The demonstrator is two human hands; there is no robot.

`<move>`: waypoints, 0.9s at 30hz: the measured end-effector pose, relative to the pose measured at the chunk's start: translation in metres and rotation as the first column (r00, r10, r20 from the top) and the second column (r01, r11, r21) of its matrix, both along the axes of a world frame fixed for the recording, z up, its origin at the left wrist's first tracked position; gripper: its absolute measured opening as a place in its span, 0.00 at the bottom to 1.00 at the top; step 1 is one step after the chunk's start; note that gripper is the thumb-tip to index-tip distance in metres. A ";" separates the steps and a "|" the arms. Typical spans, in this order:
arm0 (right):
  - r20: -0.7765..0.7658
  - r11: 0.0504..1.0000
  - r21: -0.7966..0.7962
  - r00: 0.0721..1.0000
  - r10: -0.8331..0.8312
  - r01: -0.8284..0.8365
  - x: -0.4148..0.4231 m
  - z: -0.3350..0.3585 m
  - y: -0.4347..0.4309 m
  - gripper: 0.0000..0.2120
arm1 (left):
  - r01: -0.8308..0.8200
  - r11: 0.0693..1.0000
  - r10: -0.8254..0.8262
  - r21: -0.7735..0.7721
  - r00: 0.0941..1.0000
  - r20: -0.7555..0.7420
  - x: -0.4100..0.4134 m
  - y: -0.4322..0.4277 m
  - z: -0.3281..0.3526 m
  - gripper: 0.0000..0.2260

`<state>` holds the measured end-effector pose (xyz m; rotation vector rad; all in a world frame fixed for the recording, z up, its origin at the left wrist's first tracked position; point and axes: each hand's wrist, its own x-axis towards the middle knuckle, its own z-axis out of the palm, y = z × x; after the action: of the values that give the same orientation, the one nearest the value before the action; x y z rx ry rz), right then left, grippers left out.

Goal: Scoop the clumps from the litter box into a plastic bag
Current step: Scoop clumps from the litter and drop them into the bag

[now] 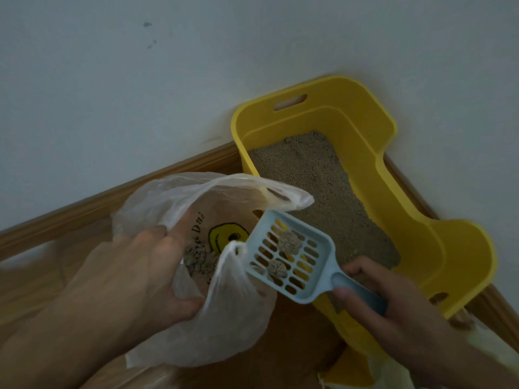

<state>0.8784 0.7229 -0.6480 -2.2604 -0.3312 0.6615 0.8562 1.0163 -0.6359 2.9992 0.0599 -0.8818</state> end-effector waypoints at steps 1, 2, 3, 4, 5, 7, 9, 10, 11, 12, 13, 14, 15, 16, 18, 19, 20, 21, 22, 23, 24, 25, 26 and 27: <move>-0.012 1.000 0.015 1.000 0.000 0.000 0.005 0.002 0.003 0.10 | 0.003 1.000 -0.003 0.016 1.000 -0.011 0.000 -0.001 0.001 0.53; -0.024 1.000 0.024 1.000 0.000 0.000 0.011 0.004 0.006 0.09 | 0.006 0.999 -0.006 0.033 1.000 -0.022 0.001 -0.002 0.002 0.52; -0.024 1.000 0.027 1.000 0.010 -0.009 0.016 0.006 0.008 0.09 | 0.005 0.999 -0.004 0.050 0.999 -0.035 0.001 -0.003 0.003 0.51; -0.010 1.000 0.020 1.000 0.024 -0.023 0.021 0.007 0.010 0.10 | 0.004 0.998 -0.001 0.066 0.999 -0.052 0.002 -0.003 0.004 0.49; 0.007 0.999 0.009 0.999 0.036 -0.036 0.025 0.009 0.012 0.11 | 0.004 0.997 0.002 0.080 0.997 -0.071 0.002 -0.003 0.005 0.47; 0.046 0.998 -0.018 0.997 0.064 -0.063 0.033 0.010 0.015 0.12 | -0.002 0.996 0.011 0.095 0.996 -0.093 0.001 -0.003 0.006 0.45; 0.073 0.992 -0.057 0.990 0.119 -0.115 0.040 0.010 0.018 0.13 | -0.004 0.996 0.012 0.091 0.995 -0.097 0.002 -0.003 0.006 0.44; 0.077 0.987 -0.071 0.986 0.151 -0.146 0.042 0.010 0.021 0.13 | -0.003 0.996 0.011 0.085 0.996 -0.092 0.002 -0.004 0.006 0.45; 0.078 0.982 -0.077 0.980 0.180 -0.174 0.043 0.010 0.023 0.13 | -0.004 0.997 0.010 0.077 0.997 -0.083 0.002 -0.004 0.006 0.45; 0.079 0.976 -0.083 0.975 0.207 -0.200 0.045 0.010 0.025 0.12 | -0.004 0.998 0.009 0.066 0.998 -0.070 0.002 -0.005 0.006 0.46; 0.084 0.969 -0.093 0.968 0.236 -0.228 0.045 0.010 0.027 0.11 | -0.003 0.999 0.005 0.054 0.999 -0.053 0.002 -0.005 0.005 0.47; 0.095 0.960 -0.105 0.959 0.268 -0.258 0.045 0.010 0.030 0.10 | 0.000 0.999 0.002 0.044 0.999 -0.035 0.001 -0.005 0.005 0.48; 0.107 0.950 -0.120 0.948 0.301 -0.288 0.045 0.010 0.032 0.09 | -0.001 0.999 0.001 0.032 1.000 -0.019 0.001 -0.005 0.003 0.49; 0.115 0.942 -0.129 0.938 0.326 -0.311 0.045 0.010 0.033 0.08 | -0.005 1.000 0.005 0.019 1.000 -0.010 0.001 -0.005 0.003 0.49; 0.116 0.935 -0.136 0.931 0.345 -0.329 0.045 0.010 0.037 0.08 | -0.012 1.000 0.012 -0.002 1.000 -0.005 0.001 -0.005 0.003 0.49; 0.121 0.932 -0.145 0.929 0.349 -0.331 0.045 0.011 0.039 0.08 | -0.011 1.000 0.011 -0.006 1.000 -0.004 0.001 -0.005 0.003 0.49; 0.133 0.928 -0.164 0.925 0.357 -0.335 0.046 0.011 0.043 0.08 | -0.008 1.000 0.008 -0.007 1.000 -0.001 0.001 -0.005 0.003 0.50; 0.147 0.922 -0.192 0.919 0.366 -0.337 0.048 0.011 0.046 0.08 | -0.003 1.000 0.003 -0.009 1.000 0.005 0.001 -0.005 0.003 0.51; 0.163 0.913 -0.230 0.912 0.377 -0.336 0.050 0.011 0.050 0.08 | -0.001 1.000 0.001 -0.011 1.000 0.011 0.001 -0.006 0.003 0.51; 0.190 0.900 -0.283 0.900 0.392 -0.332 0.051 0.010 0.054 0.09 | -0.002 1.000 0.003 -0.013 1.000 0.013 0.001 -0.006 0.002 0.50; 0.223 0.881 -0.343 0.882 0.414 -0.326 0.053 0.010 0.059 0.09 | -0.007 1.000 0.007 -0.012 1.000 0.011 0.001 -0.007 0.002 0.49; 0.260 0.861 -0.396 0.860 0.439 -0.319 0.054 0.009 0.064 0.10 | -0.011 1.000 0.011 -0.009 1.000 0.005 0.001 -0.007 0.002 0.47; 0.292 0.844 -0.436 0.838 0.461 -0.313 0.054 0.007 0.069 0.11 | -0.012 1.000 0.012 -0.003 1.000 -0.002 0.002 -0.008 0.002 0.46; 0.312 0.830 -0.465 0.820 0.480 -0.309 0.053 0.005 0.074 0.12 | -0.013 1.000 0.013 0.001 1.000 -0.010 0.003 -0.008 0.002 0.46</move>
<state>0.9317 0.7972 -0.6434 -2.7536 -0.9956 0.4695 0.8591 1.0078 -0.6334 2.9924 0.0798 -0.8953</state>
